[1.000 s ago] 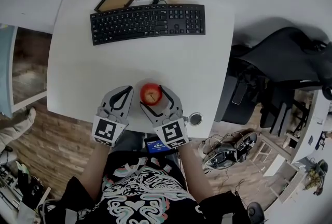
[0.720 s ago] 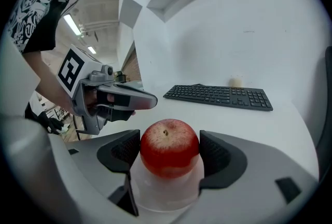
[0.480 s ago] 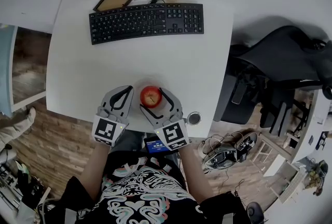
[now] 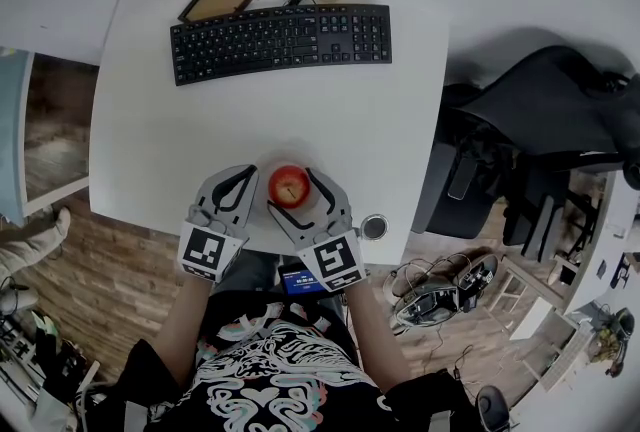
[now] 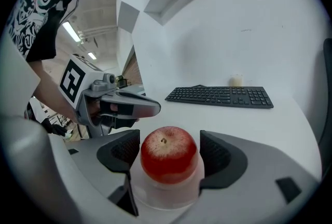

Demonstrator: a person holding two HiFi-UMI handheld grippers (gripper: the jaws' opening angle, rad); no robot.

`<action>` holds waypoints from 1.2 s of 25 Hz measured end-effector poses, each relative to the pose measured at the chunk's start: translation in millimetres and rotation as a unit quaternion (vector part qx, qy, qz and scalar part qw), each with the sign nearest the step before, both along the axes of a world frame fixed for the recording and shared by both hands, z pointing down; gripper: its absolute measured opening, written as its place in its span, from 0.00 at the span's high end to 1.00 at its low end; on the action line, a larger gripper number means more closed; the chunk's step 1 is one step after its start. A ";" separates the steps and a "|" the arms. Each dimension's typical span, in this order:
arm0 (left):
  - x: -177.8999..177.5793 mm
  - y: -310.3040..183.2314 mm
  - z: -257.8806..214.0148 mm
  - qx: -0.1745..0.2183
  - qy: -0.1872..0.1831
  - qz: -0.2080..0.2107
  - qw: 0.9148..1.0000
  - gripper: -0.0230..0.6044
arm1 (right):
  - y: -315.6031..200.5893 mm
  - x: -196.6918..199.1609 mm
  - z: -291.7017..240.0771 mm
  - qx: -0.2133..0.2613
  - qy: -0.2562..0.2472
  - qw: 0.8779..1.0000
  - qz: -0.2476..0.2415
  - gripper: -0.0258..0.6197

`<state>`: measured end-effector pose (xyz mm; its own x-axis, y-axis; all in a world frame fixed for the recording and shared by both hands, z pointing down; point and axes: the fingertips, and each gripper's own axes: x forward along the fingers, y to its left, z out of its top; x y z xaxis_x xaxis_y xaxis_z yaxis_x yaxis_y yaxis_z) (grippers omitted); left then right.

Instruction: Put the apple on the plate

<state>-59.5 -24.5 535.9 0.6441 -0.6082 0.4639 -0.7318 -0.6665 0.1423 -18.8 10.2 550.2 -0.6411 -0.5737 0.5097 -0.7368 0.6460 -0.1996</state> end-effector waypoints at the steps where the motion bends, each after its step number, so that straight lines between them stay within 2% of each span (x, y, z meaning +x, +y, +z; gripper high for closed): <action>1: -0.3 -0.6 -0.7 0.000 0.000 0.000 1.000 0.94 | -1.7 0.4 -4.5 0.004 -0.005 1.000 0.004 0.42; 5: -0.5 -5.0 -7.3 0.006 0.000 0.000 1.000 0.94 | -10.0 4.9 -27.0 0.025 -0.023 0.999 0.017 0.42; 9: 2.9 -6.7 -21.8 0.028 0.032 0.007 0.999 0.94 | -13.0 12.5 -39.7 0.022 -0.056 0.998 0.029 0.42; 12: 7.8 -12.4 -33.2 0.052 0.046 0.007 0.998 0.94 | -15.8 25.8 -44.8 0.050 -0.008 0.997 0.050 0.46; 13: 8.3 -13.4 -35.8 0.056 0.049 0.006 0.997 0.94 | -16.9 31.0 -46.8 0.063 0.013 0.996 0.061 0.73; 14: 8.2 -13.2 -36.9 0.055 0.046 0.009 0.997 0.94 | -17.9 34.4 -49.1 0.075 0.028 0.995 0.066 0.92; 17: 8.4 -11.6 -40.5 0.049 0.034 0.021 0.998 0.94 | -18.0 36.6 -57.3 0.085 0.030 0.994 0.062 0.92; 19: 8.6 -12.8 -48.7 0.060 0.039 0.021 0.997 0.94 | -18.8 39.4 -66.0 0.100 0.032 0.992 0.070 0.92; 23: 5.1 -11.5 -58.9 0.062 0.024 0.028 0.997 0.94 | -18.8 49.3 -82.6 0.115 0.017 0.987 0.110 0.92; 30: 1.1 -12.1 -94.2 0.103 0.041 0.020 0.994 0.94 | -14.1 79.7 -103.4 0.101 0.029 0.977 0.186 0.92</action>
